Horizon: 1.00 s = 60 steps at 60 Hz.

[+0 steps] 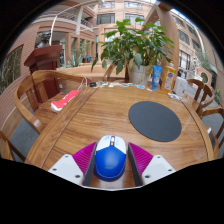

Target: Arrange mouse

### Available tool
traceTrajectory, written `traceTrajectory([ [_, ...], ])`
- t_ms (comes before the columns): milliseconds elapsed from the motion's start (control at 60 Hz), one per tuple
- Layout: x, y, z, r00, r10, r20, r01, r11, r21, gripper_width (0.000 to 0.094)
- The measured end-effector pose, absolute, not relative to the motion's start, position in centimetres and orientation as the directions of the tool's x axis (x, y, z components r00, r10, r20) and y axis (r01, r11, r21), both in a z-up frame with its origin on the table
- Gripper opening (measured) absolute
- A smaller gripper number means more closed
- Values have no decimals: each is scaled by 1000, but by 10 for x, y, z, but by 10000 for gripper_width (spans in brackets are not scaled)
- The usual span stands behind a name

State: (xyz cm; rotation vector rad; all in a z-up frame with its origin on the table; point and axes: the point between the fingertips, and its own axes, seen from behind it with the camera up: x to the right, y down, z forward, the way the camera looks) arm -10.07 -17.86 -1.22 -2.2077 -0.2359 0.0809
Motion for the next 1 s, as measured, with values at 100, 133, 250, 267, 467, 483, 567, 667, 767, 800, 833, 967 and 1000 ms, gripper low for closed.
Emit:
traceTrajectory([
  [100, -103, -178, -12, 985, 170, 36, 130, -579, -805, 498],
  [133, -104, -179, -12, 985, 165, 44, 132, -573, -809, 479],
  [250, -106, -178, -12, 989, 148, 32, 113, -583, -805, 389],
  [267, -107, -177, -12, 989, 148, 29, 111, -584, -804, 375],
  [467, -120, -165, 35, 980, 198, -2, 104, -523, -846, 361],
  [483, -123, -163, 45, 979, 205, -5, 101, -503, -859, 361],
  [567, -131, -149, 114, 969, 242, -58, 44, -400, -916, 360],
  [667, -112, -119, 202, 969, 236, -65, -5, -249, -969, 360],
  [767, -72, -82, 238, 984, 173, -52, -20, -182, -983, 358],
  [800, -56, -69, 237, 988, 146, -50, -22, -190, -982, 357],
  [833, -42, -54, 223, 992, 119, -50, -23, -220, -975, 356],
  [967, 4, -19, 124, 999, 36, -32, -14, -408, -913, 357],
  [1000, 14, -15, 100, 1000, 16, -9, -1, -449, -894, 358],
])
